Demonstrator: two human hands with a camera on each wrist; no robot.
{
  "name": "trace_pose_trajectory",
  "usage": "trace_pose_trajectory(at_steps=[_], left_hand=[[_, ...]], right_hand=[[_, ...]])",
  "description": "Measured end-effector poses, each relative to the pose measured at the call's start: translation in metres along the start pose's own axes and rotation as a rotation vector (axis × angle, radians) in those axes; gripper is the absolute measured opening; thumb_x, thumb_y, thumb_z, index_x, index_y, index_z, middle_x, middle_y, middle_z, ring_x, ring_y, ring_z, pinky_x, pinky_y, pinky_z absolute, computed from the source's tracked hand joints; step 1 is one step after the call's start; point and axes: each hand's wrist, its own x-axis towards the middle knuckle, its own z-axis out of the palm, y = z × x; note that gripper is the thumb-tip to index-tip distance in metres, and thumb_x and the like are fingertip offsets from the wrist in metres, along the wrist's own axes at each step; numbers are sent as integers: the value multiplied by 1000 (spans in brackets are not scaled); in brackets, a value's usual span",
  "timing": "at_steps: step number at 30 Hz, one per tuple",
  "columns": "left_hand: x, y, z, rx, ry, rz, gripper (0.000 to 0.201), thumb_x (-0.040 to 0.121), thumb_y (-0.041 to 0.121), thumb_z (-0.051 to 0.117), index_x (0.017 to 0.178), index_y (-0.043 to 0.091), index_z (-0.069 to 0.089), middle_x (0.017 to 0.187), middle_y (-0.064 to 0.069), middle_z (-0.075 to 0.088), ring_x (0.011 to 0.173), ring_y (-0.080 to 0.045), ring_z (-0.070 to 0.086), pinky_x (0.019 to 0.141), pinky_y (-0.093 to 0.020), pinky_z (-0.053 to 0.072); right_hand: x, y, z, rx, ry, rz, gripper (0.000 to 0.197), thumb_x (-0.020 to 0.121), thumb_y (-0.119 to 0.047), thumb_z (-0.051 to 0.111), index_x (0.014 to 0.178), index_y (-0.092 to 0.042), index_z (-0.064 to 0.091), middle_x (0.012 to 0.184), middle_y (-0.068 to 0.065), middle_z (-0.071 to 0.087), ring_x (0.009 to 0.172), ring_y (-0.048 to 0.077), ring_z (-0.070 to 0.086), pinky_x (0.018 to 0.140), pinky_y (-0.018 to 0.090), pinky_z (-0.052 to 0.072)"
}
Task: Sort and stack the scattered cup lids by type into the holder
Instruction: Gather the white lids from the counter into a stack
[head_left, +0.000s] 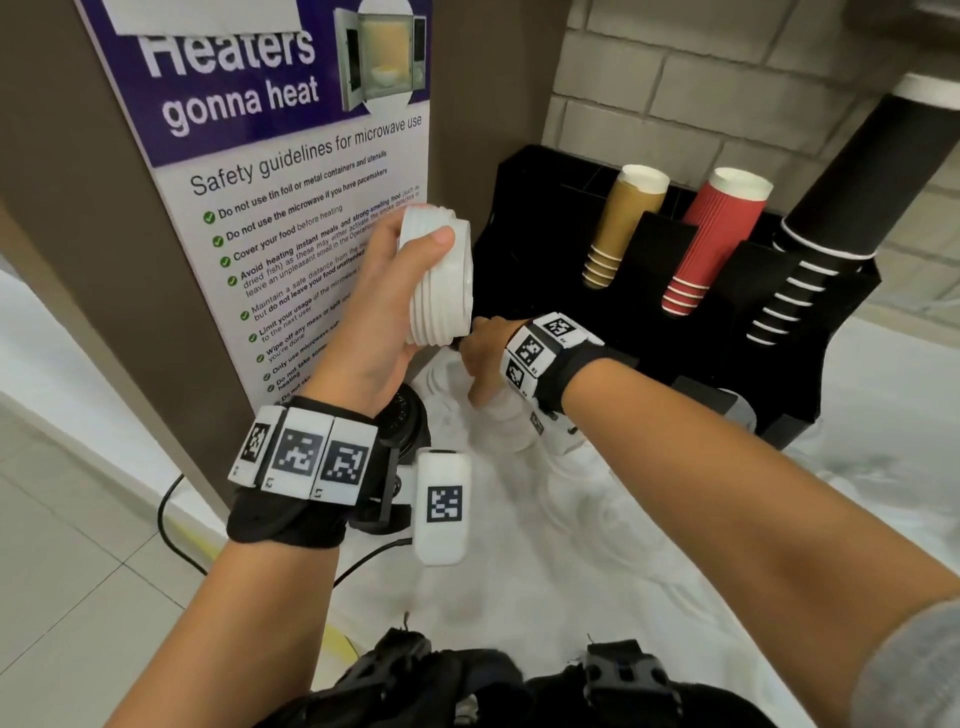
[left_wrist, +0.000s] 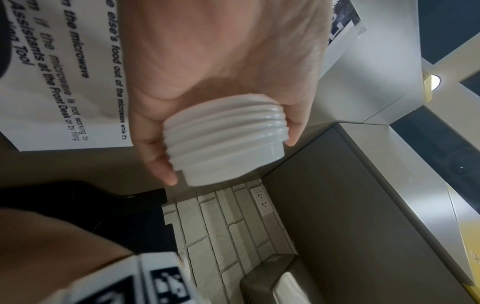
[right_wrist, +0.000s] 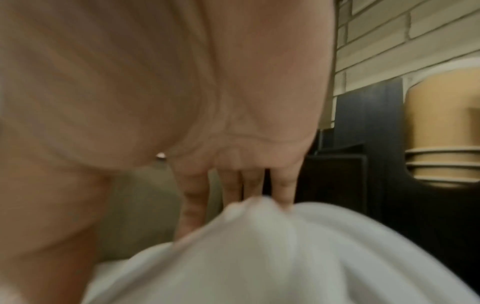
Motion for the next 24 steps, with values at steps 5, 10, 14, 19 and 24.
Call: trace_pose_trajectory(at_steps=[5,10,14,19,24], left_hand=[[0,-1,-3,9,4,-1,45,77,37,57,120,26,48,90,14,65,76,1,65,55,-22,50],[0,0,-6,22,21,-6,38,78,38,56,114,31,52,84,16,67,73,0,66,54,-21,49],[1,1,-6,18,16,-2,36,77,39,56,112,32,52,88,14,66,73,1,66,53,-22,50],[1,2,-1,-27,27,0,44,76,37,57,118,27,49,98,6,61,74,-2,66,57,-24,52],[3,1,4,-26,20,25,51,77,35,57,125,23,45,101,7,59,83,-4,62,65,-24,51]], right_hand=[[18,-19,18,13,95,-58,72,77,-41,70,139,-21,39,132,11,50,115,32,53,94,42,48],[29,-24,23,-92,60,-99,83,71,-44,73,142,-43,29,137,12,41,122,37,42,101,45,40],[34,-23,25,-20,93,-65,84,61,-40,78,133,-40,34,133,14,38,114,40,45,87,46,47],[19,-10,12,214,321,26,94,58,-50,80,136,-28,34,126,11,41,102,33,55,75,37,48],[-28,5,-12,690,523,-7,83,59,-33,85,123,-19,34,114,8,44,98,28,53,72,30,42]])
